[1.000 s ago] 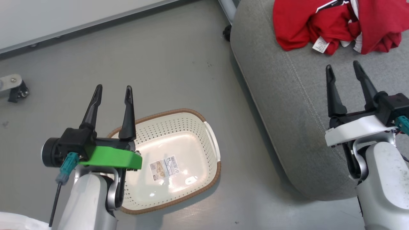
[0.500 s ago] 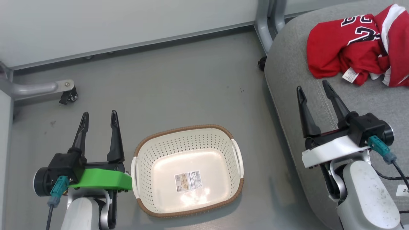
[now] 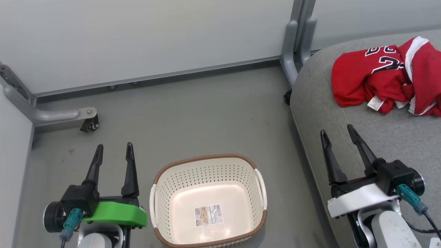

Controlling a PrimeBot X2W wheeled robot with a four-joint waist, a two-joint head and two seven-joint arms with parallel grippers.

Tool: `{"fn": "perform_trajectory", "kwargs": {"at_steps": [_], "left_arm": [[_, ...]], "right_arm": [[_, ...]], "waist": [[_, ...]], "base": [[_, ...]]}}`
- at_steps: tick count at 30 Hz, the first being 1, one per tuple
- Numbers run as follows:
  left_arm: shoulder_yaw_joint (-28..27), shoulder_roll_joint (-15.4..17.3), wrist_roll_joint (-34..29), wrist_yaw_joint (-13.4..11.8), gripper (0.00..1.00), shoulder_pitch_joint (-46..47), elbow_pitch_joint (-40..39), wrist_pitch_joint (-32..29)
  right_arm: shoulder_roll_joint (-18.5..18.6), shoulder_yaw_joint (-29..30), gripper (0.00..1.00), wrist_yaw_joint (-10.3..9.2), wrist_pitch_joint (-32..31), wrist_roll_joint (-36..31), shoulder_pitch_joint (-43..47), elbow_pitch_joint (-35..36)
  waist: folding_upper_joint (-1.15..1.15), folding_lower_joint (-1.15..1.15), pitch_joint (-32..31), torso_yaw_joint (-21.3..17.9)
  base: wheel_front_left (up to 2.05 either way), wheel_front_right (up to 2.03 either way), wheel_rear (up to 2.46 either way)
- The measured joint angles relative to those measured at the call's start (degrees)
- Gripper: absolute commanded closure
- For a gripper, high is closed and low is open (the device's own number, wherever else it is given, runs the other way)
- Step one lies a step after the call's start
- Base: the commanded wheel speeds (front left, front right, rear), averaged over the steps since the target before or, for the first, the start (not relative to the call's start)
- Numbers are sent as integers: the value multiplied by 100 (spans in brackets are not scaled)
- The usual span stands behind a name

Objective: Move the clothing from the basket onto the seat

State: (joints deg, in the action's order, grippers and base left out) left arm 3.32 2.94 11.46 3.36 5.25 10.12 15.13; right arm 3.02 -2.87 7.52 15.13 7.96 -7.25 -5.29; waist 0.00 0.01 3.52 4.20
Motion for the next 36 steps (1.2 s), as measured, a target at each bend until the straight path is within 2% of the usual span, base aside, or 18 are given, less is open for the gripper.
{"fn": "perform_trajectory", "kwargs": {"at_steps": [13, 33, 34, 36], "left_arm": [[103, -5, 136, -35, 0, -271, 78, 0], [71, -7, 109, -85, 0, -347, 142, 0], [69, -7, 109, -85, 100, -347, 142, 0], [75, -10, 112, -85, 100, -358, 225, -1]], "right_arm": [[-18, 145, 0, 0, 0, 160, 572, 100], [-20, 153, 0, 0, 0, 176, 659, 53], [-20, 152, 100, 0, 0, 177, 659, 48], [-35, 148, 100, 0, -1, 175, 678, -33]], "waist": [[0, 0, -366, -12], [0, 0, -422, 42], [0, 0, -421, 43], [0, 0, -421, 43]], "base": [[0, 0, 0], [0, 0, 0], [0, 0, 0], [0, 0, 0]]}}
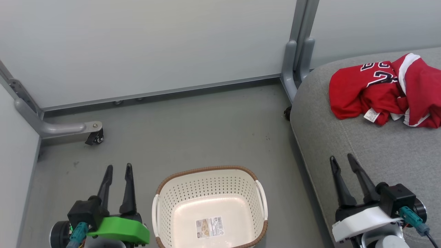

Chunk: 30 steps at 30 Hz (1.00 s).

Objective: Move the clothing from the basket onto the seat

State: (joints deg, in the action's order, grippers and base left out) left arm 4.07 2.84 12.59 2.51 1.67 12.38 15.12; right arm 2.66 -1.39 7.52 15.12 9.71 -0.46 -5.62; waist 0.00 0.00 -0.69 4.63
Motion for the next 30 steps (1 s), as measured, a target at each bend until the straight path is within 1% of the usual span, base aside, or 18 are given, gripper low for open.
{"fn": "perform_trajectory", "kwargs": {"at_steps": [4, 16, 30], "left_arm": [[-4, -16, 74, 0, 100, -30, 211, -23], [-159, -19, 1299, 54, 100, -39, 246, -361], [-321, -19, 2550, 135, 100, -9, 234, -701]], "right_arm": [[-32, -15, 100, 0, -18, 33, 85, -198], [-7, 40, 100, 0, -310, 1377, 84, -309], [26, 124, 100, 0, -613, 2716, -20, -406]], "waist": [[0, 0, 1, -3], [0, 0, 9, -48], [0, 0, 18, -98]], "base": [[0, 0, 0], [0, 0, 0], [0, 0, 0]]}}
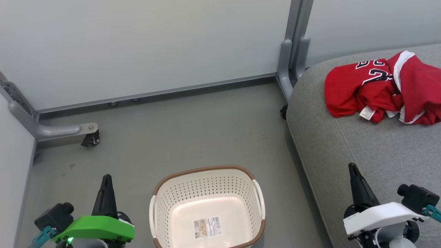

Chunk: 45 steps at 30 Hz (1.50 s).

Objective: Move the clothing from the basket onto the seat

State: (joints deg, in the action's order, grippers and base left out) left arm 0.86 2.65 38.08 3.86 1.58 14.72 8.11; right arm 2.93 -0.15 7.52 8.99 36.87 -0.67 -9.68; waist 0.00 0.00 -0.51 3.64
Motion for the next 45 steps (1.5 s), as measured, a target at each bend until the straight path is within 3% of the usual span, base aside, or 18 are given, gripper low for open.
{"fn": "perform_trajectory", "kwargs": {"at_steps": [45], "left_arm": [[-425, 0, 3093, 200, 100, 237, -34, -839]], "right_arm": [[49, 290, 100, -1, -818, 3238, -289, -241]], "waist": [[0, 0, 32, -169]], "base": [[0, 0, 0]]}}
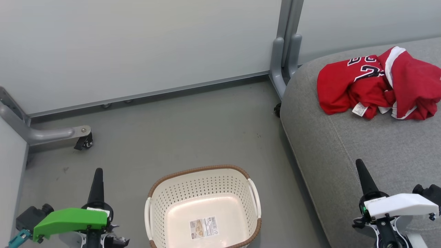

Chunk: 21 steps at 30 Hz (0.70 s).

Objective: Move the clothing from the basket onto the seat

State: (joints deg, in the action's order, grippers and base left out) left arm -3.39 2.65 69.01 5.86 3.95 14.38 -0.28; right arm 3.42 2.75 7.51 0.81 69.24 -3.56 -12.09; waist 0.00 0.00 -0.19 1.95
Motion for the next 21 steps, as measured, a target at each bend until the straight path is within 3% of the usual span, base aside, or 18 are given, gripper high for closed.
{"fn": "perform_trajectory", "kwargs": {"at_steps": [21], "left_arm": [[-136, 2, 1025, 68, 100, 77, -11, -274]], "right_arm": [[2, 120, 100, -1, -289, 1058, -98, -81]], "waist": [[0, 0, 15, -77]], "base": [[0, 0, 0]]}}
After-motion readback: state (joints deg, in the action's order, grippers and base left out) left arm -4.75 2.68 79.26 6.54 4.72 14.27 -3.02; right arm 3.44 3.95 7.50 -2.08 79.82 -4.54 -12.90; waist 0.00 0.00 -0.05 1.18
